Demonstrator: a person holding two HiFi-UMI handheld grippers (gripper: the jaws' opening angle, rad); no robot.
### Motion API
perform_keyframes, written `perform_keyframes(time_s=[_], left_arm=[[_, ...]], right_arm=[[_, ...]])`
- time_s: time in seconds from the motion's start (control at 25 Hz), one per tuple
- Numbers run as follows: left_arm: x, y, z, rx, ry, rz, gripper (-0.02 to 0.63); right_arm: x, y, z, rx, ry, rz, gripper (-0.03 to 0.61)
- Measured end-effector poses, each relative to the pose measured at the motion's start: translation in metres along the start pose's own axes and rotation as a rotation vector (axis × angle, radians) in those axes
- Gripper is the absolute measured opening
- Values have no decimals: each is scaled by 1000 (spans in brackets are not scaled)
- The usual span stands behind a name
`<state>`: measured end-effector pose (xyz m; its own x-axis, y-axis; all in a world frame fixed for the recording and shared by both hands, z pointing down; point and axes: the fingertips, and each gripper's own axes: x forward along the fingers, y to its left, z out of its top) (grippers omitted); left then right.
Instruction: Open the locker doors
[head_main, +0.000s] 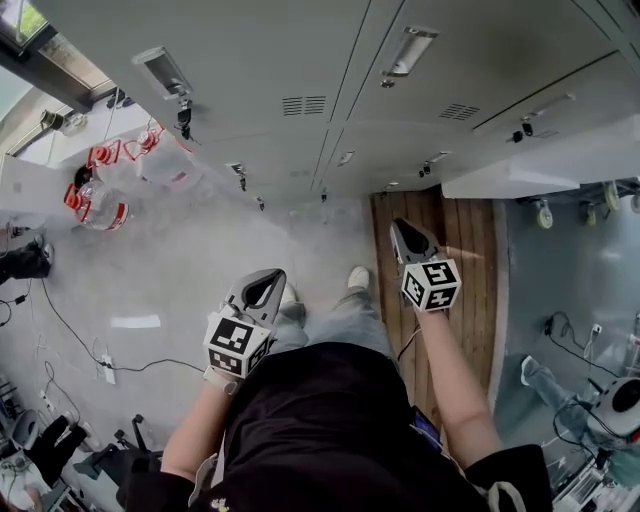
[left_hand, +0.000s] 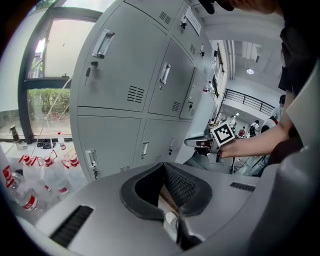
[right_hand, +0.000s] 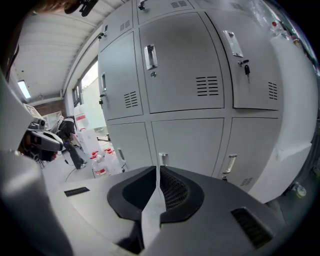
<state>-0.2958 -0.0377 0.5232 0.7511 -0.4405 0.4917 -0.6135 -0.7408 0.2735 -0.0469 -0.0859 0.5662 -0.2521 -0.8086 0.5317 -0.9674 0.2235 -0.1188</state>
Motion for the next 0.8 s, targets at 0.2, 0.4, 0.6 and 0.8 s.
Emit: perform_keyframes(time_s=[0.2,0.4,0.6,0.8], left_arm=[[34,-22,11,-48,-4,59,18],[70,-43,24,-127,-24,147,18],[99,-59,35,-190,-32,216,18],[117,-70,37,-214,-14,283,18]], right_arm=[[7,-62,-13,19,16,-16,46],[15,-116,-28,26,39,29,106],[31,-162,-40,15,58,68,149],[52,-200,-48,-7,67,89,162]])
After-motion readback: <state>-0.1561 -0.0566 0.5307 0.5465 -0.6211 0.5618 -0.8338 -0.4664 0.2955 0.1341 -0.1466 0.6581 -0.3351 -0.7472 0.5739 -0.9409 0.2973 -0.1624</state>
